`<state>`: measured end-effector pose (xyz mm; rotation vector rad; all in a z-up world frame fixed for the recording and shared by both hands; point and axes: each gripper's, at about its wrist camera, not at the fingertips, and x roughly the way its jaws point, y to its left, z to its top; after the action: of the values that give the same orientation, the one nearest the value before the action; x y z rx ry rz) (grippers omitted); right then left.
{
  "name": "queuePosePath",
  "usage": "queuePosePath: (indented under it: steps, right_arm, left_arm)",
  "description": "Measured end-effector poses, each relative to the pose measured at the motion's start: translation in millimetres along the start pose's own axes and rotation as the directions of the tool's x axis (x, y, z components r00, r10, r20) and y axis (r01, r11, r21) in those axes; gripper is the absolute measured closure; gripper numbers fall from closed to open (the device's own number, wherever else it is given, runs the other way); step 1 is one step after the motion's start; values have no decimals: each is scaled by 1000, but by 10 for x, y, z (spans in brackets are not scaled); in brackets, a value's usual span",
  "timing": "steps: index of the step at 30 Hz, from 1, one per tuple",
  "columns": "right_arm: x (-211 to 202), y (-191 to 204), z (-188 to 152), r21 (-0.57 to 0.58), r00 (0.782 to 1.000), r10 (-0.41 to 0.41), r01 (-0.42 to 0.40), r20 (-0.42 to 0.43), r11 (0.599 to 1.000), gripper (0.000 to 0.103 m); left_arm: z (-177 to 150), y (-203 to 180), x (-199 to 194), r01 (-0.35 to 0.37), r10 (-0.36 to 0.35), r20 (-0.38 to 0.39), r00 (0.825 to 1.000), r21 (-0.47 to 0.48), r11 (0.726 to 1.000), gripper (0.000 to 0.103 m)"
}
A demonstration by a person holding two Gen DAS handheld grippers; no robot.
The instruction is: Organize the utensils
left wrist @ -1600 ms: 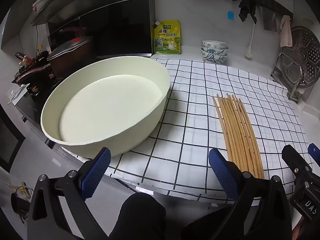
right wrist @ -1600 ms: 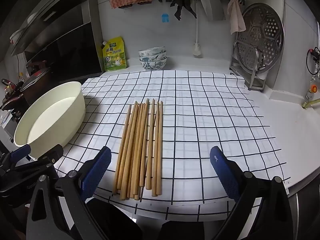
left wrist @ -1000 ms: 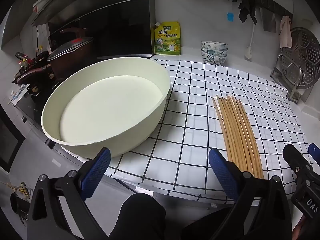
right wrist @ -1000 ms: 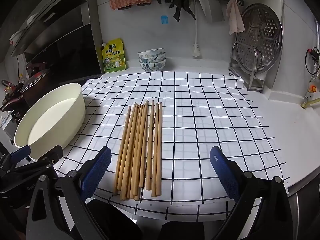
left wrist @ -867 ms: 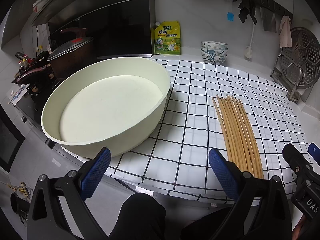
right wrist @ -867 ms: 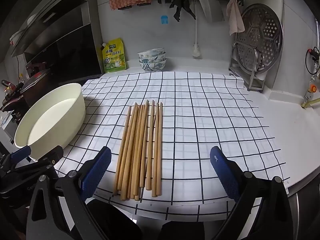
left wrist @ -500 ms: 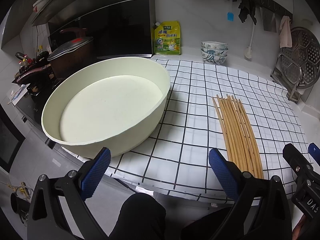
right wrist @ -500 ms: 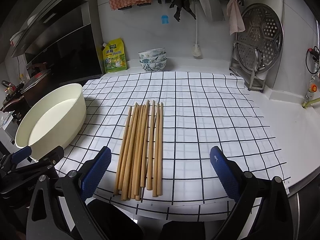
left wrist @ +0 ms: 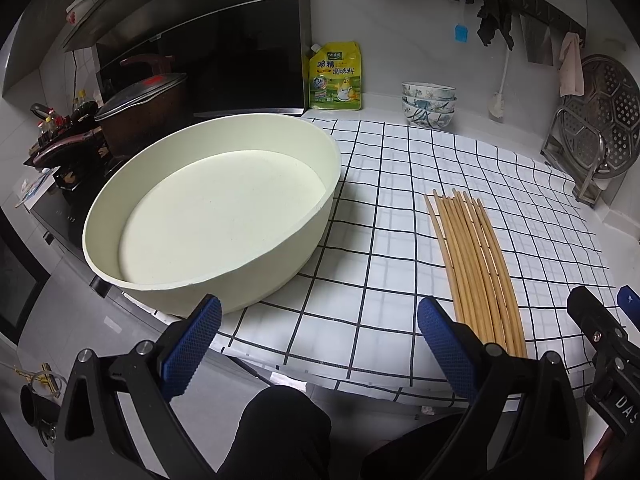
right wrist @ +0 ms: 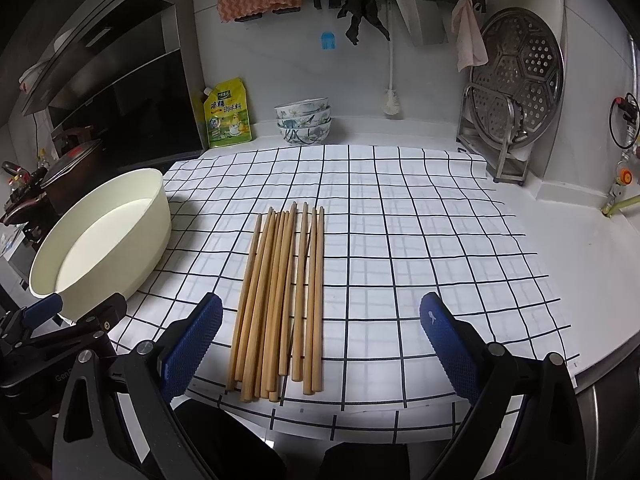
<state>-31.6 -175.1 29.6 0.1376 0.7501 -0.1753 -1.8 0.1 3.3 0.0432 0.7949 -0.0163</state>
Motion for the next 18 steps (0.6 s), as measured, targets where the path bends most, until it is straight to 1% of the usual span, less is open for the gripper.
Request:
queuePosePath:
  steps: [18]
  right_arm:
    - [-6, -5, 6, -2, 1000, 1, -1, -2, 1000, 9]
  left_arm:
    - [-1, 0, -3, 2, -2, 0, 1000, 0, 1000, 6]
